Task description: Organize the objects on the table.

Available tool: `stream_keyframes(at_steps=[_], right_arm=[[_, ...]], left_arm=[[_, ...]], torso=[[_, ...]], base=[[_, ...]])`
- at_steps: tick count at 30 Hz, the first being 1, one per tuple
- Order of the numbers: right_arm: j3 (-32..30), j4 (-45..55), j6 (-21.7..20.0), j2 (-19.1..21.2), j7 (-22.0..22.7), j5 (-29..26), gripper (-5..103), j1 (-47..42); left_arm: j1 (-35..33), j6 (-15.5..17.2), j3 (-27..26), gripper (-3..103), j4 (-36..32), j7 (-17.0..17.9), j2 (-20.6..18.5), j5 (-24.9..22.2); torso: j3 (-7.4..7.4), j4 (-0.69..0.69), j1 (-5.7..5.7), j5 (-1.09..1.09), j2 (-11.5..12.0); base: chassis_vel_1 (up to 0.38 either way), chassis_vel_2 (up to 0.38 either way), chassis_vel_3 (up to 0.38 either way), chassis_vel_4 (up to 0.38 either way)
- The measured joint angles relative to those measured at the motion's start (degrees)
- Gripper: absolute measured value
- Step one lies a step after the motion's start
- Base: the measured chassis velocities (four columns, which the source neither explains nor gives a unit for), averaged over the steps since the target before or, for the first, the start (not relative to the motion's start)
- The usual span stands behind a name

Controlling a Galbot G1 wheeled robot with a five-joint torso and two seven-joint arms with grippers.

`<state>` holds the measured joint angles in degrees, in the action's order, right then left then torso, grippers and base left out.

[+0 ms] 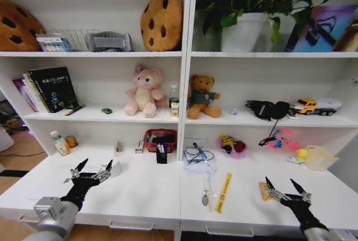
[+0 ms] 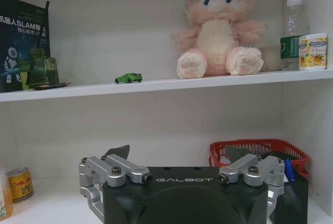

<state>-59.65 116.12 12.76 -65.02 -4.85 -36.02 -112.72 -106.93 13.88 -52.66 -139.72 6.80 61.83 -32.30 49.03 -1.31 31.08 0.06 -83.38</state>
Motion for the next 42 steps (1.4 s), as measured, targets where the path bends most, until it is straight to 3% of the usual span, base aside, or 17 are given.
stream_keyframes(at_steps=[5,7,8,10,13,14,17,19,20,23,26,30,32,33,42], right_arm=[[0.30,-0.86,-2.60,0.15,1.73,0.13,100,0.26],[0.20,-3.83,-8.56,2.68,3.41,0.01,101,1.55],[0.84,-5.66,-11.05,4.25,3.65,-0.86,92,3.01],[2.22,-7.55,-12.22,5.33,4.52,-0.94,92,4.73],[5.65,-11.02,-15.84,7.26,7.22,-0.81,82,9.19],[6.77,-12.51,-16.20,7.48,7.66,0.11,70,10.91],[7.07,-12.75,-16.54,7.56,7.58,0.18,70,11.19],[7.57,-12.88,-16.76,7.51,7.03,0.05,54,11.29],[7.57,-12.88,-16.76,7.51,7.03,0.05,54,11.29],[7.75,-12.98,-16.73,7.35,6.99,-0.01,38,11.27],[7.75,-13.02,-16.66,7.36,6.99,-0.04,33,11.25],[7.59,-13.09,-16.43,7.51,6.88,-0.35,16,11.12],[7.57,-13.09,-16.39,7.54,6.84,-0.41,16,11.07],[7.52,-12.90,-16.29,7.61,6.76,-0.59,6,10.98],[8.93,-12.26,-18.83,10.47,6.80,-4.12,0,21.11]], left_arm=[[0.00,0.00,0.00,100,0.00,0.00,0.00,0.00],[0.00,0.00,0.00,100,0.00,0.01,0.00,0.00],[0.00,0.00,0.00,100,0.01,0.02,0.00,0.00],[0.00,0.00,-0.01,100,0.01,0.02,0.00,0.00],[0.00,0.00,-0.01,100,0.00,0.02,0.00,0.00],[0.00,0.00,-0.01,100,0.00,0.02,0.00,0.00],[0.00,0.00,-0.01,100,0.00,0.02,0.00,0.00],[0.00,0.00,-0.01,100,0.01,0.02,0.00,0.00],[0.00,0.00,-0.01,100,0.01,0.02,0.00,0.00],[0.00,0.00,-0.01,100,0.01,0.02,0.00,0.00],[0.00,0.00,-0.01,100,0.00,0.02,0.00,0.00],[0.00,0.00,-0.01,100,0.01,0.02,0.00,0.00],[0.00,0.00,-0.01,100,0.00,0.02,0.00,0.00],[0.00,0.00,-0.01,100,0.00,0.02,0.00,0.00],[0.00,0.00,-0.01,100,0.00,0.02,0.00,0.00]], torso=[[-0.01,0.00,-0.01,-0.07,0.00],[-0.01,0.00,-0.01,-0.08,0.00],[0.00,0.01,0.00,-0.10,0.00],[0.00,0.00,-0.01,-0.04,0.00],[0.00,0.01,0.00,-0.05,0.00],[0.00,0.01,0.00,-0.04,0.00],[0.00,0.01,0.00,-0.04,0.00],[0.00,0.00,0.00,-0.06,0.00],[0.00,0.00,0.00,-0.06,0.00],[0.00,0.00,0.00,-0.06,0.00],[0.00,0.01,0.00,-0.06,0.00],[0.00,0.01,0.00,-0.06,0.00],[0.00,0.00,0.00,-0.06,0.00],[0.00,0.00,0.00,-0.06,0.00],[0.00,-0.01,0.00,-0.06,-0.01]], base=[[0.027,0.032,-0.012,-0.021],[0.000,0.000,0.000,0.000],[0.000,0.000,0.000,0.000],[0.000,0.000,0.000,0.000],[0.000,0.000,0.000,0.000],[0.000,0.000,0.000,0.000],[0.000,0.000,0.000,0.000],[0.000,0.000,0.000,0.000],[0.000,0.000,0.000,0.000],[0.000,0.000,0.000,0.000],[0.000,0.000,0.000,0.000],[0.000,0.000,0.000,0.000],[0.000,0.000,0.000,0.000],[0.000,0.000,0.000,0.000],[0.000,0.000,0.000,0.000]])
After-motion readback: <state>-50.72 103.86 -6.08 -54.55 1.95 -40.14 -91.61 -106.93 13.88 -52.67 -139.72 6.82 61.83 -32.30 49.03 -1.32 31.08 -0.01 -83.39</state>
